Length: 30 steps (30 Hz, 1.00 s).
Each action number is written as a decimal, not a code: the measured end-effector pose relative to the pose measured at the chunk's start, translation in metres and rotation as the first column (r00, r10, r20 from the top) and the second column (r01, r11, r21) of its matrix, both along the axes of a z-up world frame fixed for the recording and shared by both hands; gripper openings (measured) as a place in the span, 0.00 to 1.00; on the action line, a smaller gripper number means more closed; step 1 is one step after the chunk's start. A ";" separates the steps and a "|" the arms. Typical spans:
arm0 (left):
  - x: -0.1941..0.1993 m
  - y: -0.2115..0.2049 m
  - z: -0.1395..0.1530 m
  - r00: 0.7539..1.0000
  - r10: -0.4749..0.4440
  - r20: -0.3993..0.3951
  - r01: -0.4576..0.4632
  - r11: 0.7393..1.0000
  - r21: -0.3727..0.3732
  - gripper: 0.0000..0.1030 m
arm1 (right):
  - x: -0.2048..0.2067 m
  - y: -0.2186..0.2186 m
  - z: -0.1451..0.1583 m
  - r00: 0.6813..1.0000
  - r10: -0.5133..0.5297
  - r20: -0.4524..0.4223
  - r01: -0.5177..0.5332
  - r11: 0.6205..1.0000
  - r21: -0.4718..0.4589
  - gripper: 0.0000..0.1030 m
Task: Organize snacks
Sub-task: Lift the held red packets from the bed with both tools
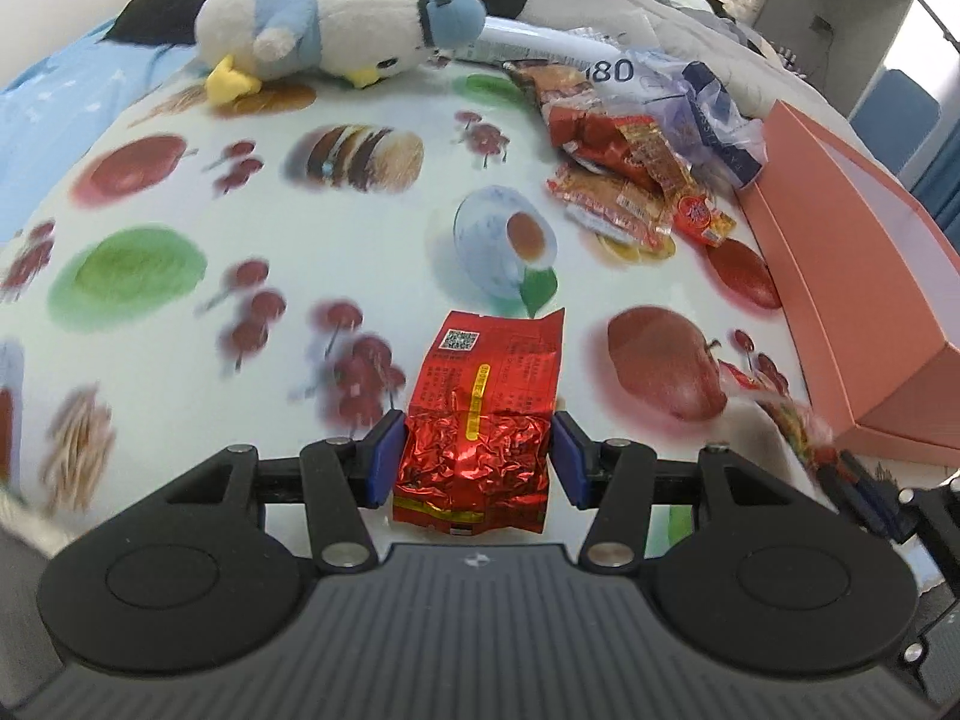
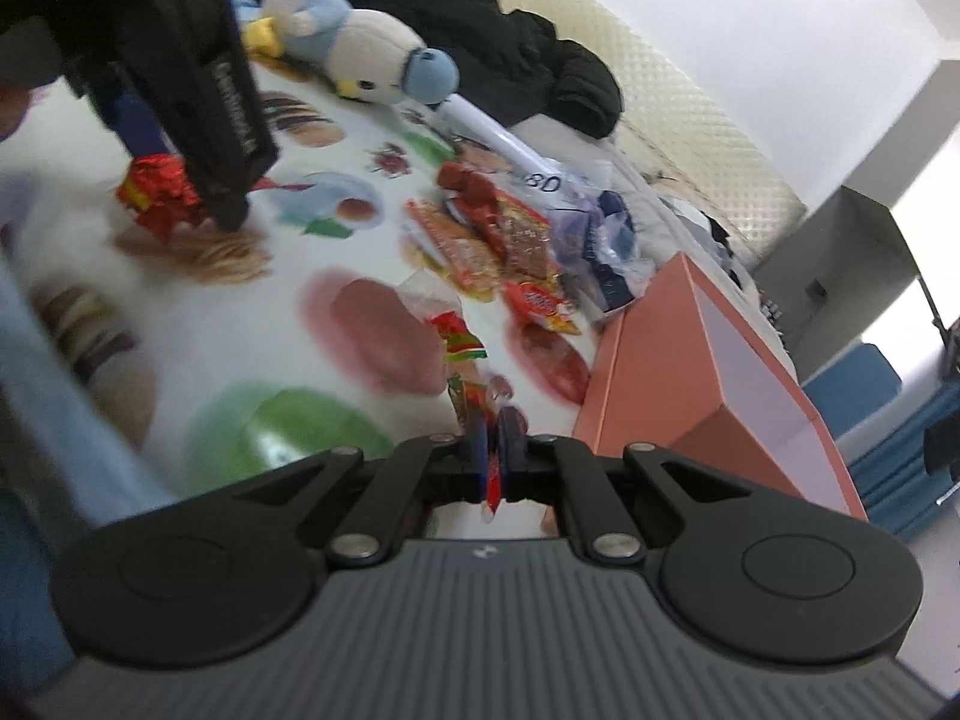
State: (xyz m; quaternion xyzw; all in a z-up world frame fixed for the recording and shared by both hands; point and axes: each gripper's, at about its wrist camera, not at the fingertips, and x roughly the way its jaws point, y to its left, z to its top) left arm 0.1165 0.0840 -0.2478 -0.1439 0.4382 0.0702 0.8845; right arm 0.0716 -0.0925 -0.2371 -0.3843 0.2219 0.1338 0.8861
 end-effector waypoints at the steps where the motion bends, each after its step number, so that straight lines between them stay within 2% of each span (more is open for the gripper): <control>1: -0.003 -0.001 -0.002 1.000 0.010 -0.008 -0.010 1.000 -0.007 0.56 | -0.003 -0.003 -0.001 1.000 0.006 -0.012 -0.006 1.000 0.002 0.06; 6: -0.012 -0.003 -0.010 1.000 0.005 0.003 -0.005 1.000 -0.014 0.57 | -0.006 -0.017 -0.003 0.998 0.000 -0.070 0.003 0.999 0.043 0.11; 7: -0.012 -0.002 -0.010 1.000 0.002 0.010 -0.002 1.000 -0.022 0.57 | -0.005 -0.021 0.000 0.997 -0.018 -0.073 0.023 0.997 0.070 0.24; 8: -0.013 -0.001 -0.010 1.000 0.004 0.018 -0.003 0.999 -0.038 0.58 | -0.004 -0.024 0.002 0.996 -0.020 -0.088 0.029 0.995 0.092 0.33; 9: -0.014 0.001 -0.011 1.000 0.006 0.026 -0.004 0.998 -0.060 0.62 | -0.004 -0.026 0.004 0.994 -0.012 -0.108 0.024 0.994 0.109 0.51; 10: -0.014 0.003 -0.010 0.999 0.009 0.034 -0.006 0.997 -0.079 0.65 | -0.006 -0.028 0.005 0.993 -0.002 -0.122 0.017 0.992 0.125 0.65; 11: -0.015 0.004 -0.010 0.999 0.014 0.042 -0.010 0.997 -0.077 0.65 | -0.007 -0.031 0.008 0.990 0.009 -0.138 0.013 0.988 0.155 0.68; 14: -0.013 0.004 -0.009 0.999 0.003 0.033 -0.002 1.000 -0.021 0.65 | -0.005 -0.041 0.015 0.970 0.035 -0.240 0.037 0.957 0.288 0.69; 16: -0.015 0.008 -0.010 0.999 -0.012 0.036 0.013 0.999 -0.038 0.65 | 0.002 -0.049 0.017 0.946 0.044 -0.322 0.091 0.915 0.393 0.80; 20: -0.017 0.012 -0.012 0.999 -0.020 0.041 0.021 1.000 -0.019 0.65 | 0.018 -0.060 0.023 0.928 0.032 -0.372 0.192 0.814 0.548 0.82; 27: -0.017 0.011 -0.013 0.997 -0.048 0.053 0.049 0.999 -0.019 0.65 | 0.063 -0.067 0.009 0.881 -0.090 -0.465 0.378 0.725 0.576 0.82; 30: -0.017 0.005 -0.014 0.996 -0.072 0.056 0.073 0.997 -0.006 0.65 | 0.074 -0.064 0.000 0.866 -0.103 -0.489 0.400 0.729 0.555 0.82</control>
